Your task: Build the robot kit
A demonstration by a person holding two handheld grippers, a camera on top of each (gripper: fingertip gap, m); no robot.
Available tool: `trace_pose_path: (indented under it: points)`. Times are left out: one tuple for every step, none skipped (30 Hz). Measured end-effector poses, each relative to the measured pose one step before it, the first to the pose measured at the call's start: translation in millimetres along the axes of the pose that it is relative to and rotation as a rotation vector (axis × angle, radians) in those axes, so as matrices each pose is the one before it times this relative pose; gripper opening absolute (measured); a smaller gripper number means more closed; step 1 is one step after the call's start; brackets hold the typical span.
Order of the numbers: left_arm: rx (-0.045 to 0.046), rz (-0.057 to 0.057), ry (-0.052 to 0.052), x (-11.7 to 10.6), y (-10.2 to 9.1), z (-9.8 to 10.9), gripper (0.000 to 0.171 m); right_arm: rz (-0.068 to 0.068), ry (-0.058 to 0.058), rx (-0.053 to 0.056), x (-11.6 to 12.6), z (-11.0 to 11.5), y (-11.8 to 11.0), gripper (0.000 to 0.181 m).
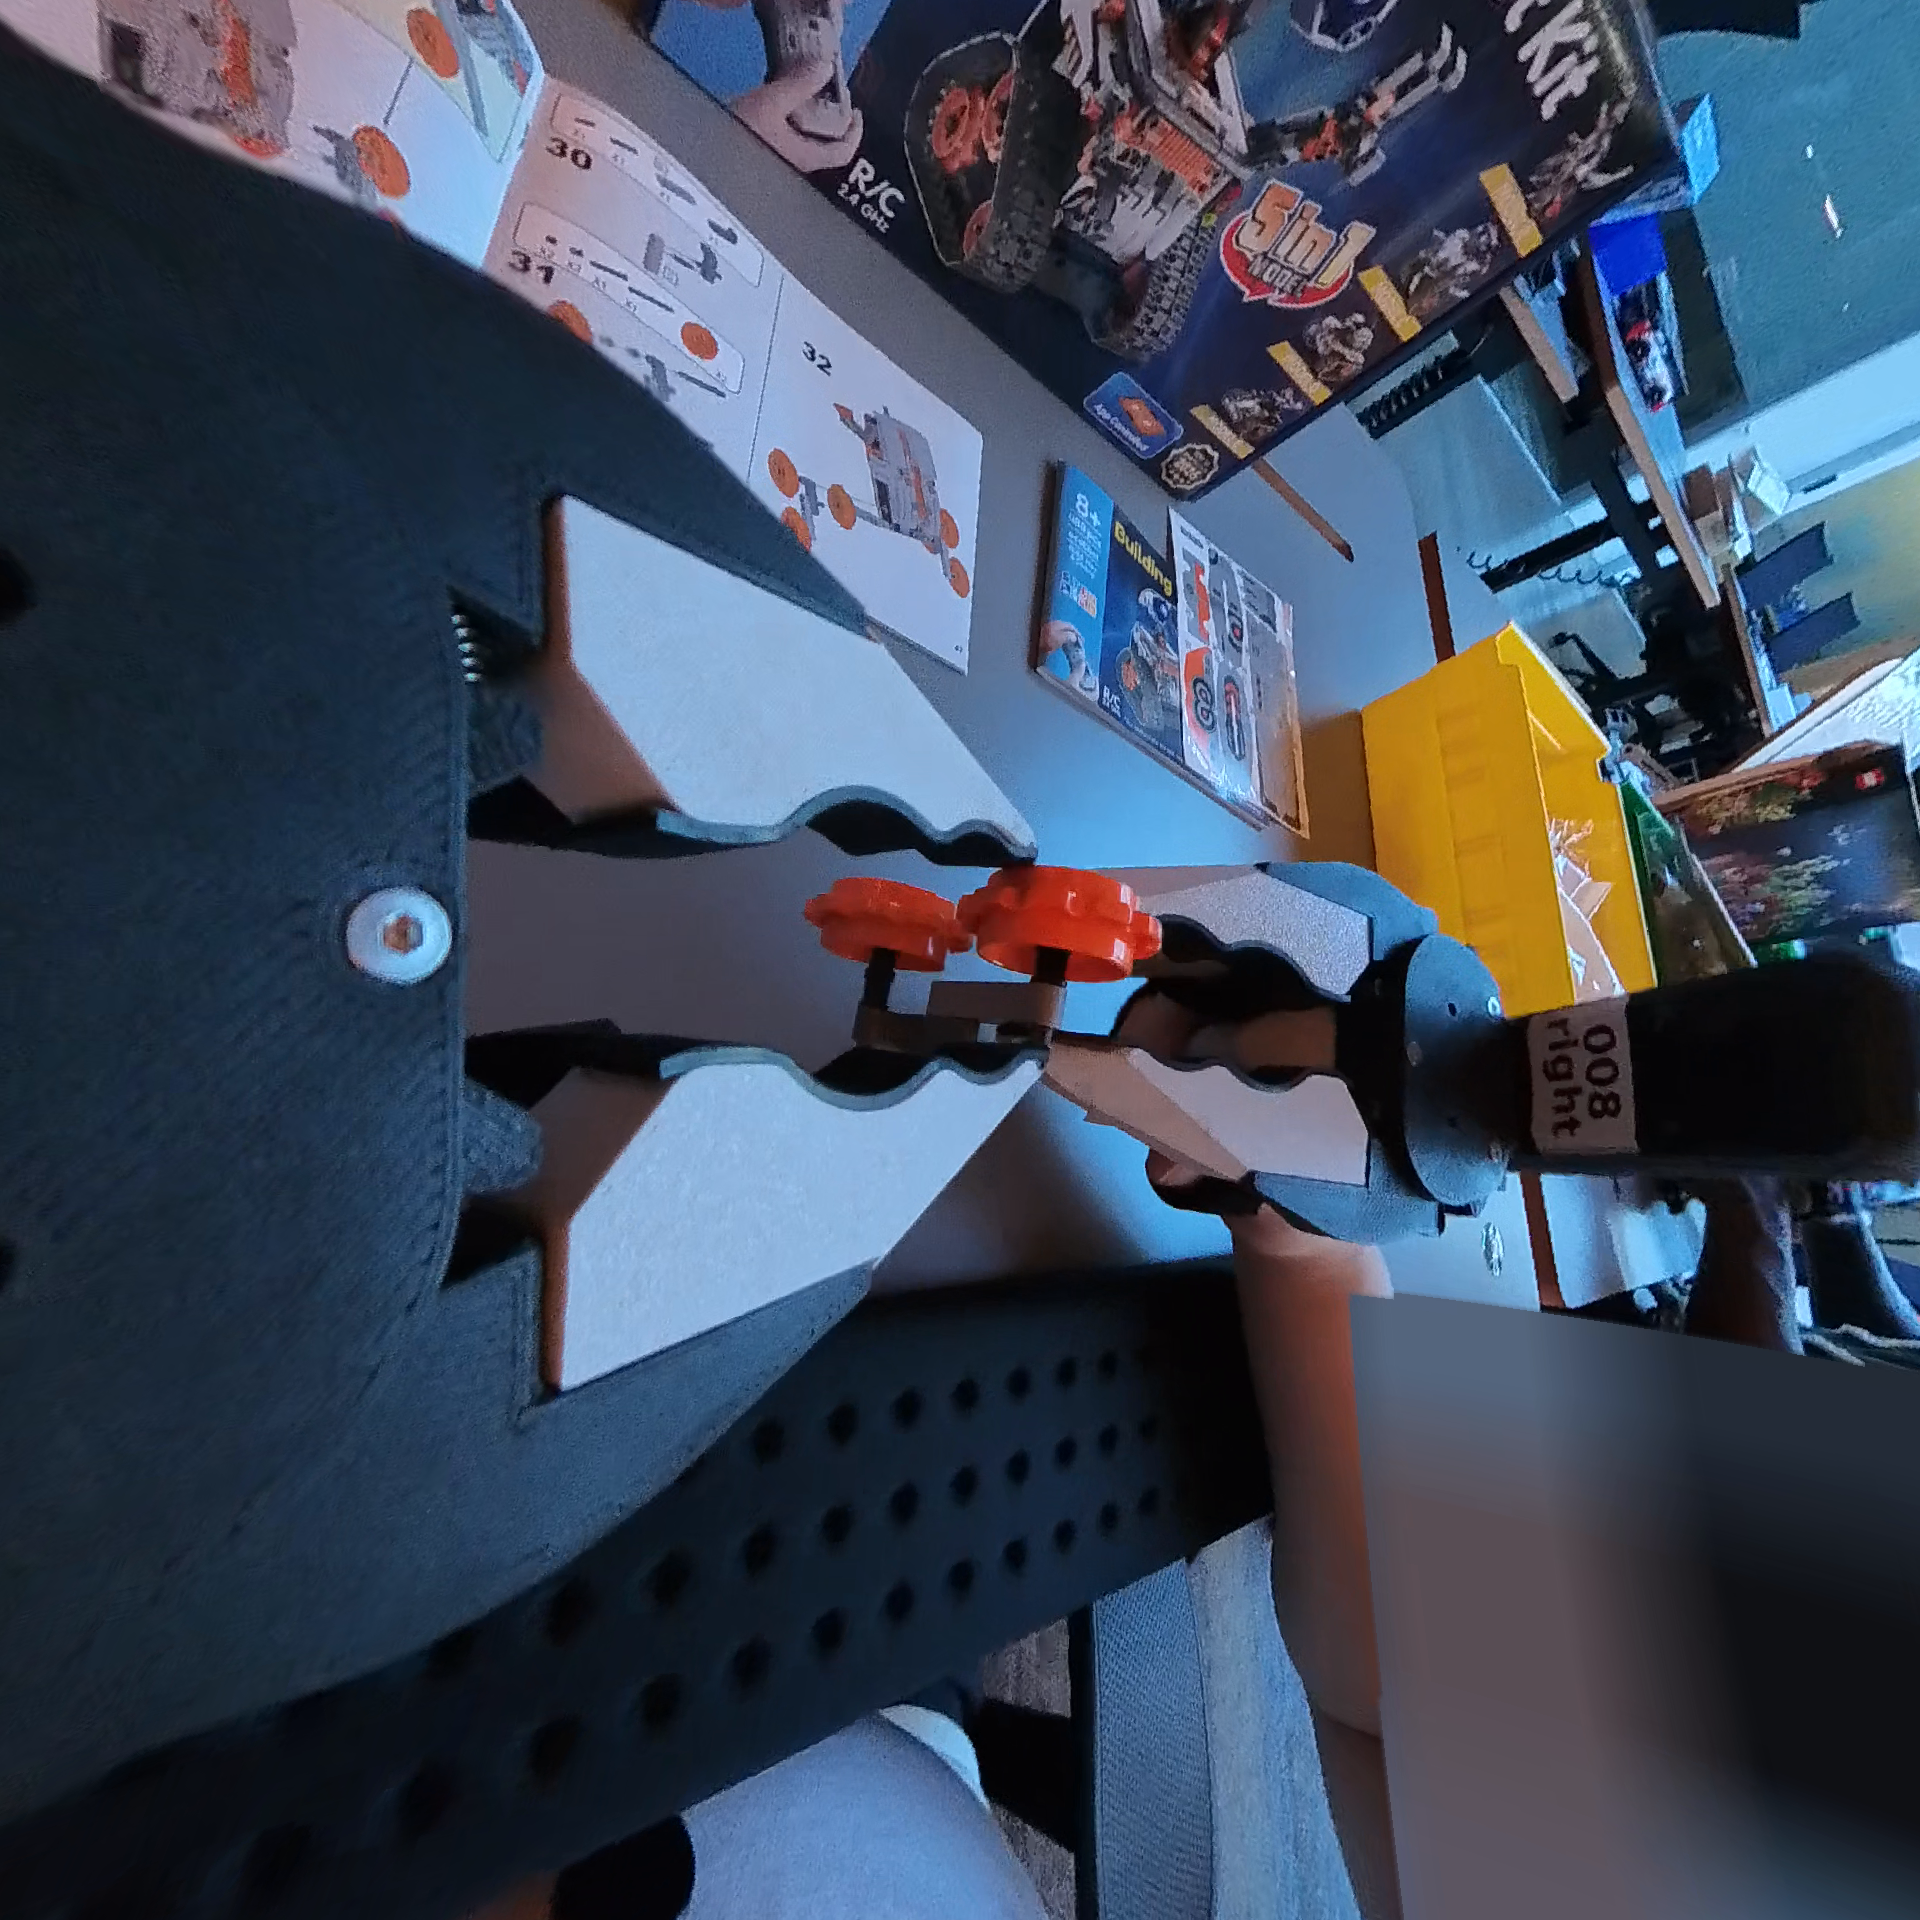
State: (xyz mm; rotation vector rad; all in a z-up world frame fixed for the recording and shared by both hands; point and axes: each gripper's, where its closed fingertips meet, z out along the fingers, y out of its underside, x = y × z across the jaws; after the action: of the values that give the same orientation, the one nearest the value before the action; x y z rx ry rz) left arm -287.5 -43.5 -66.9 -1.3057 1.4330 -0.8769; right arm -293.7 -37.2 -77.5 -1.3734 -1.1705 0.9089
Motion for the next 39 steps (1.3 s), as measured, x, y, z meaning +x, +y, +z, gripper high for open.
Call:
trace_pose_path:
  points:
    - [0.01106, -0.0076, -0.011, -0.82, 0.19, 0.85, 0.031, 0.0009, 0.0022, 0.0053, 1.1, -0.76, 0.0, 0.026]
    - [0.0091, -0.0073, -0.0091, -0.58, 0.0, 0.46, 0.031, 0.0048, -0.0016, 0.0055, 0.55, -0.42, -0.26, 0.027]
    - [0.00017, -0.0053, -0.0114, -1.1, 0.65, 0.18, 0.031, 0.0046, 0.0006, 0.0084, 0.43, -0.06, -1.04, 0.028]
    - [-0.00411, 0.002, -0.0191, -2.29, 1.01, 0.07, 0.031, 0.0035, 0.0042, 0.0183, 0.27, 0.01, -3.23, 0.033]
    - [-0.00185, 0.0089, -0.0183, -1.97, 0.99, -0.29, 0.031, 0.0019, 0.0116, 0.0147, 0.87, -0.03, -3.3, 0.038]
    - [0.00481, 0.0056, -0.0096, -0.74, 0.07, -0.52, 0.031, -0.0058, 0.0179, 0.0016, 1.25, 0.0, -1.84, 0.04]
    - [0.00976, -0.0041, 0.0003, 0.38, -0.45, -0.54, 0.031, -0.0221, 0.0246, -0.0038, 1.37, -0.13, -1.03, 0.04]
    - [0.01013, -0.0116, -0.0046, -0.65, -0.64, -0.55, 0.031, -0.0369, 0.0232, -0.0055, 0.25, -0.32, -0.93, 0.038]
    - [0.00885, -0.0101, -0.0062, -1.15, -0.38, -0.49, 0.031, -0.0387, 0.0246, -0.0065, 0.28, -0.19, -0.69, 0.034]
    - [0.00257, -0.0049, 0.0041, 0.34, 0.46, -0.27, 0.031, -0.0336, 0.0163, -0.0106, -0.36, 0.19, 0.18, 0.033]
    - [-0.00562, 0.0008, 0.0014, 0.07, 1.84, 0.07, 0.031, -0.0178, 0.0091, -0.0159, -0.37, 0.5, 1.48, 0.033]
    - [-0.00155, 0.0052, -0.0005, 0.23, 1.7, 0.16, 0.031, -0.005, 0.0029, -0.0131, -0.36, 0.41, 1.4, 0.033]
    - [0.00321, 0.0065, 0.0021, 1.01, 0.85, -0.04, 0.031, 0.0006, -0.0068, -0.0075, -1.13, 0.3, 1.11, 0.033]
    - [0.00291, 0.0082, 0.0048, 1.61, 0.41, -0.11, 0.031, 0.0083, -0.014, -0.0027, -1.73, 0.29, 0.8, 0.033]
    - [0.00337, 0.0088, 0.0027, 1.29, -0.04, -0.27, 0.031, 0.0135, -0.0136, -0.0001, -1.39, 0.16, 0.52, 0.034]
    - [0.00891, 0.0126, -0.0037, 0.42, -1.08, -1.02, 0.029, 0.0087, -0.0191, -0.0001, -2.15, 0.22, 0.42, 0.035]
    - [0.01282, 0.0167, -0.0227, -2.65, -1.85, -1.96, 0.013, 0.0042, -0.0295, -0.0127, -4.5, 1.0, 2.06, 0.036]
    - [0.0103, 0.0114, -0.0005, 0.3, -1.71, -1.06, 0.012, -0.0022, -0.0003, -0.0111, -0.62, 1.23, 1.46, 0.035]
    - [-0.00068, 0.0012, 0.0055, 0.79, -0.08, -0.41, 0.013, -0.0198, 0.0014, -0.0066, -1.77, -0.12, -0.77, 0.032]
    - [0.01085, -0.0062, 0.0095, 0.87, -1.16, -0.6, 0.013, -0.0501, 0.0139, -0.0045, -0.76, -0.98, -1.81, 0.031]
    - [0.00427, -0.016, 0.011, 0.67, 0.57, -0.15, 0.013, -0.0471, 0.0172, -0.0021, 0.39, -0.59, -0.5, 0.031]
    - [-0.00289, -0.0211, 0.0179, 1.6, 2.23, 0.51, 0.014, -0.0203, 0.0205, -0.0181, 2.56, -0.56, 3.88, 0.014]
    - [-0.00661, -0.0201, 0.0089, 0.44, 3.38, 0.95, 0.014, 0.0007, -0.0082, 0.0056, -1.16, -0.69, 0.64, 0.014]
    - [-0.00284, -0.0142, 0.0106, 0.64, 2.94, 0.58, 0.015, 0.0092, -0.0139, 0.0089, -1.09, -1.1, -1.12, 0.014]
    - [-0.01178, -0.0131, 0.0055, -0.3, 3.56, 0.55, 0.014, 0.0132, -0.0115, 0.0137, -0.66, -0.74, -1.72, 0.014]
    - [-0.01072, -0.008, -0.0032, -1.33, 2.75, 0.25, 0.014, 0.0195, -0.0042, -0.0019, 0.53, 0.56, 1.46, 0.014]
    - [-0.01005, 0.0031, -0.0085, -1.35, 2.53, 0.25, 0.013, 0.0286, -0.0095, -0.0136, 0.28, 1.54, 3.85, 0.015]
    - [-0.008, 0.0186, -0.0164, -1.83, 2.3, 0.23, 0.013, 0.0375, -0.0087, -0.0145, 0.91, 1.53, 3.77, 0.015]
    - [-0.00175, 0.0244, -0.0169, -1.35, 1.58, 0.39, 0.012, 0.0303, 0.0018, -0.0152, 2.1, 1.3, 2.81, 0.018]
    - [-0.00284, 0.0174, -0.0129, -1.06, 1.58, 0.56, 0.012, 0.0078, 0.023, -0.0163, 4.5, 0.47, 1.74, 0.024]
    - [-0.00825, 0.0047, -0.0126, -1.88, 2.18, 0.68, 0.012, -0.0142, 0.0329, -0.0164, 5.21, -0.42, 1.12, 0.031]
    - [-0.0128, -0.0063, -0.0203, -3.81, 2.5, 0.61, 0.012, -0.0176, 0.0448, -0.0245, 7.16, -0.75, 2.22, 0.034]
    - [-0.01775, -0.0112, -0.0277, -5.67, 3.2, 0.39, 0.012, -0.0045, 0.067, -0.04, 10.89, -1.3, 4.13, 0.036]
    - [-0.01471, -0.0124, -0.0161, -4.54, 2.6, -0.36, 0.012, -0.0143, 0.0862, -0.0539, 13.53, -2.51, 5.59, 0.032]
    - [-0.00432, -0.0146, -0.0093, -3.48, 1.0, -1.18, 0.012, -0.0333, 0.1321, -0.067, 20.52, -3.87, 8.52, 0.026]
    - [-0.00408, -0.0162, -0.0142, -4.21, 1.12, -1.36, 0.012, -0.0401, 0.0869, -0.0533, 14.51, -2.3, 8.44, 0.027]
    - [-0.01024, -0.0145, -0.0182, -4.59, 2.13, -1.13, 0.012, -0.0074, 0.0311, -0.0299, 6.75, -0.84, 6.94, 0.029]
    - [-0.01463, -0.01, -0.0178, -4.33, 2.84, -0.73, 0.012, 0.0343, 0.0555, -0.0467, 11.18, -0.05, 10.06, 0.03]
    - [-0.00727, -0.0056, -0.0158, -3.51, 1.45, -0.63, 0.012, 0.028, 0.0523, -0.0762, 11.14, 1.58, 14.3, 0.032]
